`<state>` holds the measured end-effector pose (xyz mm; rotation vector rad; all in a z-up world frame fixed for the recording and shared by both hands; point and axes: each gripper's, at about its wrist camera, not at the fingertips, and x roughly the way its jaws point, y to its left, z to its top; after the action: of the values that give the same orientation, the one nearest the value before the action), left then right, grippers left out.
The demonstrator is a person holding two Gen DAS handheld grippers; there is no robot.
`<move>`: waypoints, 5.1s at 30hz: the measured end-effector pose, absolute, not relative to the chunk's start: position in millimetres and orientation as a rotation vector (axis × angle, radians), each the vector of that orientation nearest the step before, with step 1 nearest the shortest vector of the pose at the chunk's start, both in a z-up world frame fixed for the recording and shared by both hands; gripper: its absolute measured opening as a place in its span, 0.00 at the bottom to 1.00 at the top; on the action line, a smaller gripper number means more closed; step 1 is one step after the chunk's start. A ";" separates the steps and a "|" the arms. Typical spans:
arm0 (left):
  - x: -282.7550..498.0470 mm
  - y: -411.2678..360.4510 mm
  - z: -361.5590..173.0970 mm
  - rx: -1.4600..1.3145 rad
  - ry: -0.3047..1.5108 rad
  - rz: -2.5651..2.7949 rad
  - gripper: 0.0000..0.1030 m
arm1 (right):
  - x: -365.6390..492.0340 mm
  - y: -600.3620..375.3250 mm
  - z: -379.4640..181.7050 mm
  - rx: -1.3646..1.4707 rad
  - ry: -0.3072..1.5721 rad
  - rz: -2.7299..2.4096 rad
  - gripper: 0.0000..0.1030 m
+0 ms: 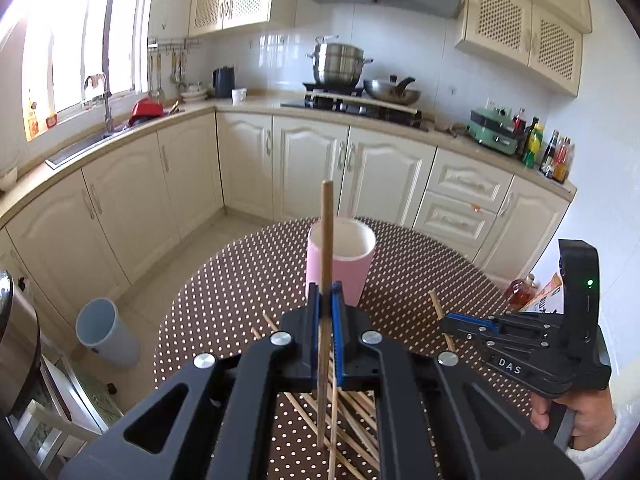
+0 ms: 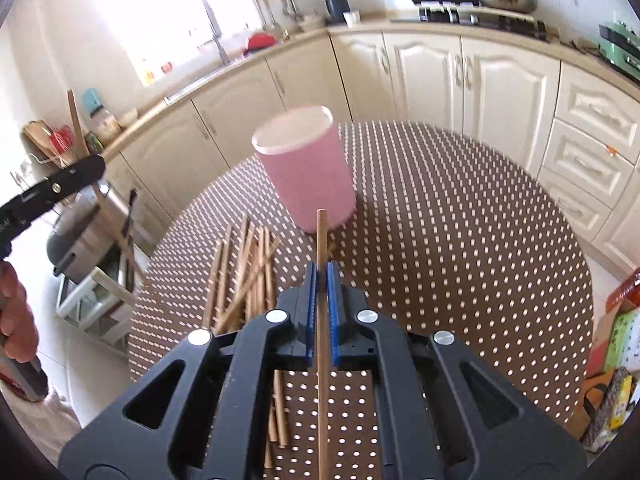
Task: Organize utensils
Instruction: 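Grasp a chopstick with the right gripper while the left gripper lifts its chopstick, then carry both chopsticks over the pink cup and open the left gripper into it, then open the right gripper to drop its chopstick into the pink cup, then move both tools back to the pile and grasp a chopstick with the left gripper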
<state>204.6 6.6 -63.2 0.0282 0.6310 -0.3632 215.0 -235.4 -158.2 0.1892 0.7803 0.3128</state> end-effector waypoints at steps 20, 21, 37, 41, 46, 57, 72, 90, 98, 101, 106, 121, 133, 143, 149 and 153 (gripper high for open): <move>195.9 -28.7 -15.1 0.030 0.557 -0.418 0.06 | 192.7 -243.5 -70.0 0.221 0.539 0.417 0.06; 195.9 -29.2 -14.8 0.032 0.555 -0.420 0.06 | 192.7 -242.5 -68.4 0.220 0.534 0.421 0.06; 247.4 -40.5 30.2 -0.011 0.427 -0.388 0.06 | 226.1 -222.7 6.7 0.143 0.332 0.399 0.05; 271.0 -39.3 36.0 -0.065 0.398 -0.363 0.06 | 243.6 -220.5 19.5 0.152 0.285 0.380 0.05; 291.7 -40.2 29.7 -0.092 0.376 -0.341 0.06 | 262.8 -219.3 21.3 0.162 0.242 0.350 0.05; 314.5 -38.2 -11.1 -0.067 0.450 -0.325 0.08 | 290.7 -211.9 -12.8 0.149 0.303 0.323 0.06; 290.8 -29.7 -13.3 -0.020 0.410 -0.236 0.45 | 293.0 -213.1 -35.6 0.145 0.373 0.309 0.06; 257.5 -10.2 -8.7 -0.012 0.393 -0.187 0.58 | 279.4 -214.0 -40.7 0.160 0.402 0.296 0.27; 240.2 -3.8 -10.7 0.002 0.399 -0.182 0.58 | 255.8 -215.9 -33.7 0.155 0.369 0.282 0.43; 237.1 -0.7 -14.9 0.006 0.416 -0.184 0.58 | 248.1 -217.5 -36.8 0.158 0.374 0.279 0.43; 232.4 1.2 -33.9 0.027 0.480 -0.203 0.58 | 235.9 -220.3 -54.5 0.164 0.410 0.267 0.43; 233.5 -29.0 -151.5 0.163 0.797 -0.323 0.58 | 214.7 -230.1 -155.2 0.233 0.619 0.225 0.44; 246.4 -54.6 -206.5 0.217 0.926 -0.361 0.40 | 214.4 -235.8 -202.8 0.278 0.730 0.241 0.44; 262.1 -55.9 -226.0 0.214 0.991 -0.359 0.09 | 221.1 -226.4 -220.3 0.282 0.791 0.269 0.44; 267.7 -58.5 -229.1 0.207 1.002 -0.356 0.06 | 231.3 -218.7 -229.5 0.289 0.854 0.291 0.44; 275.0 -54.4 -227.2 0.181 0.995 -0.346 0.06 | 239.4 -210.5 -235.6 0.278 0.895 0.292 0.44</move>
<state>275.0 -54.4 -227.2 0.1812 0.9954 -0.3465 239.4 -210.5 -235.6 0.2784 0.8950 0.2920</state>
